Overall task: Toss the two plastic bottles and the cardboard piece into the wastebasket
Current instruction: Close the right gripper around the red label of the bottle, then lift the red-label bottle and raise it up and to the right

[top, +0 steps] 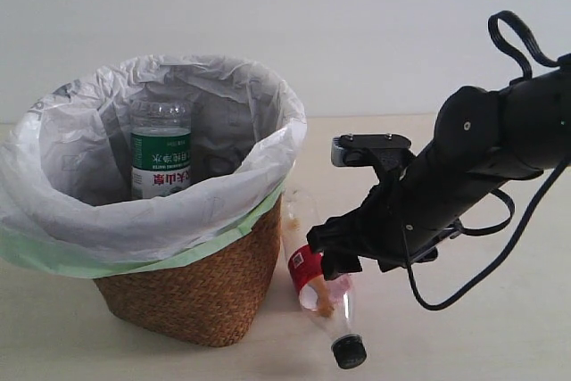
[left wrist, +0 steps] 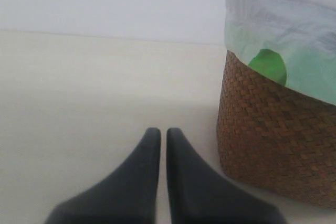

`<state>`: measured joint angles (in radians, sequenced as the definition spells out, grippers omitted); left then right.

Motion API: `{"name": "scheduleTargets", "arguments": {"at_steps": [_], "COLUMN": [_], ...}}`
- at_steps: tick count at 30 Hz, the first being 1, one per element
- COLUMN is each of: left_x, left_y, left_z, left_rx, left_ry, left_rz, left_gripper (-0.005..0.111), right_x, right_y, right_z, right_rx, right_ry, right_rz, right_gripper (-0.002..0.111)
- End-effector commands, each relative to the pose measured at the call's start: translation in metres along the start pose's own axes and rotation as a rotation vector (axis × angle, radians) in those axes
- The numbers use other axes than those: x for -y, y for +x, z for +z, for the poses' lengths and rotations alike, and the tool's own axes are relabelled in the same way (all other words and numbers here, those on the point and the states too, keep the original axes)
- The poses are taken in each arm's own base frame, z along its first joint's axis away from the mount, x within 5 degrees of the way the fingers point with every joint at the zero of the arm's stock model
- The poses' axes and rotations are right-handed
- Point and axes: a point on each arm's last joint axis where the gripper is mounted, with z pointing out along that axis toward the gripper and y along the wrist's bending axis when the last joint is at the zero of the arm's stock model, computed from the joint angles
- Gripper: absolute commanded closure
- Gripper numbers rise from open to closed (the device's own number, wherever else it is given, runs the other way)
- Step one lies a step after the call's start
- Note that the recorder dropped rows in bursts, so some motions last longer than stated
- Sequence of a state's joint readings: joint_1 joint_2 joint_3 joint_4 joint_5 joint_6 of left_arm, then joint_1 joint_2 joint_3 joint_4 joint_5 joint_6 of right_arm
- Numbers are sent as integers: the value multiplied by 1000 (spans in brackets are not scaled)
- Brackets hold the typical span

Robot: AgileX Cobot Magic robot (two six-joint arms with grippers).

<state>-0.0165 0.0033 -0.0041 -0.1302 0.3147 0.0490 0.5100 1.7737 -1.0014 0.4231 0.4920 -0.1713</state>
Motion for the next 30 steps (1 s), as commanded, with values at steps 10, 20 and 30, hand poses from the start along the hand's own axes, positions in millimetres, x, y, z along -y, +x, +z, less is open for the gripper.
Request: {"name": "scheduleTargets", "arguments": {"at_steps": [10, 20, 30], "left_x": [0, 0, 0], "left_y": [1, 1, 1], "left_z": [0, 0, 0], "left_rx": [4, 4, 4], "left_ry": [-2, -2, -2], "left_rz": [-2, -2, -2], "left_gripper": [103, 103, 103], "right_x": [-13, -28, -20], "right_y": [-1, -3, 3], "right_z": [-2, 1, 28], "right_rx": [32, 96, 37], "right_ry": [-75, -78, -52], "right_rz": [-15, -99, -112], "right_gripper": [45, 45, 45]}}
